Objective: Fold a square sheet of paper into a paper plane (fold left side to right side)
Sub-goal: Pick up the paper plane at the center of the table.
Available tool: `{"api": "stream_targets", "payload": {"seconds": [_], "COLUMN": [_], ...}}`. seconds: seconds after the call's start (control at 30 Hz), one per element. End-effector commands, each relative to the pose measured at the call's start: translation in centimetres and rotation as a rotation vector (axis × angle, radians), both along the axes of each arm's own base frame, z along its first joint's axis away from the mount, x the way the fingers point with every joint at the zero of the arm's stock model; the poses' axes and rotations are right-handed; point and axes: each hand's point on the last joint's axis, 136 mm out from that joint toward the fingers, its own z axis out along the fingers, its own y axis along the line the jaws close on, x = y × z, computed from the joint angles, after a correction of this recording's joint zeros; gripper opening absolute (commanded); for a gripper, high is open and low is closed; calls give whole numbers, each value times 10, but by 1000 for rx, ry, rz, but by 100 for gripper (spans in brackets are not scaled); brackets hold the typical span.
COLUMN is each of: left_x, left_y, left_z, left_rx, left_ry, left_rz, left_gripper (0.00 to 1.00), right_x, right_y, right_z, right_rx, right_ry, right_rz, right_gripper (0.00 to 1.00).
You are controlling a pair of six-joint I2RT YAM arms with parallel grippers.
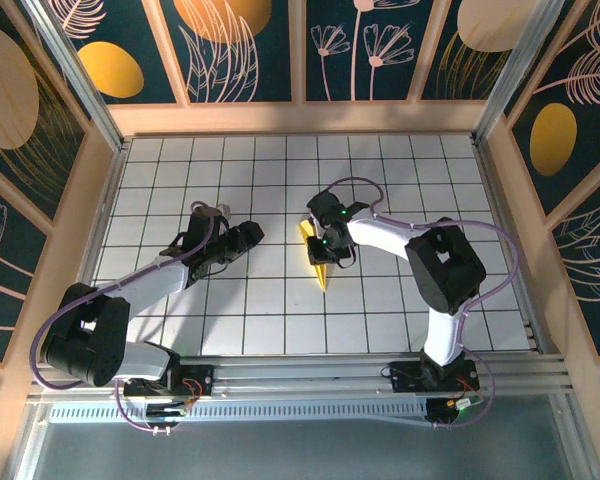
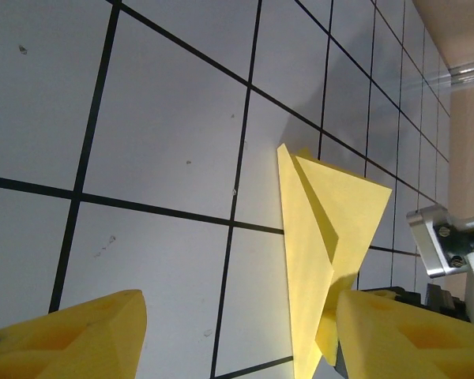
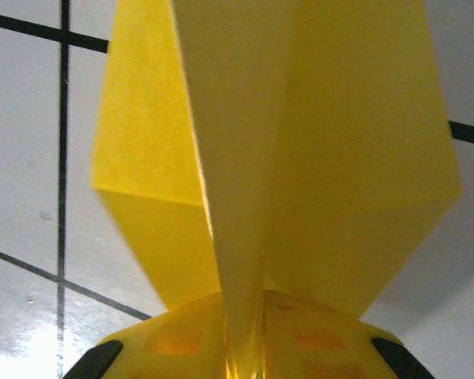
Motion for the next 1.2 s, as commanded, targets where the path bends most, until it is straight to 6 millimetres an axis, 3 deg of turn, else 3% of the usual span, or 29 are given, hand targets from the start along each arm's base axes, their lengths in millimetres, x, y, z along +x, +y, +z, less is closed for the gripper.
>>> {"api": "stream_targets", "payload": {"seconds": [0.0,0.43,0.6,0.93,1.17], "left_x": [1,2,3,9,7], "left_y": [-1,1,4,29,57], "left_z": [9,11,15,51,69], "left_rx": [11,17,25,84,166], "left_ry": [-22,-27,-40,-184,-267], "left_rz": [-11,-3,14,119,193], "left_gripper": [65,65,65,72,82], "right_x": [1,-2,2,16,53], "right_y": [1,-2,-2,-17,-26], "right_z": [-4,-17,-3,48,69], "right_rx": [-35,-72,-58,-70,-113], "right_ry": [-8,4,-14,-99,-218], "right_rz": [6,-18,-55,-205,-308], "right_gripper": [17,17,11,8,5]}}
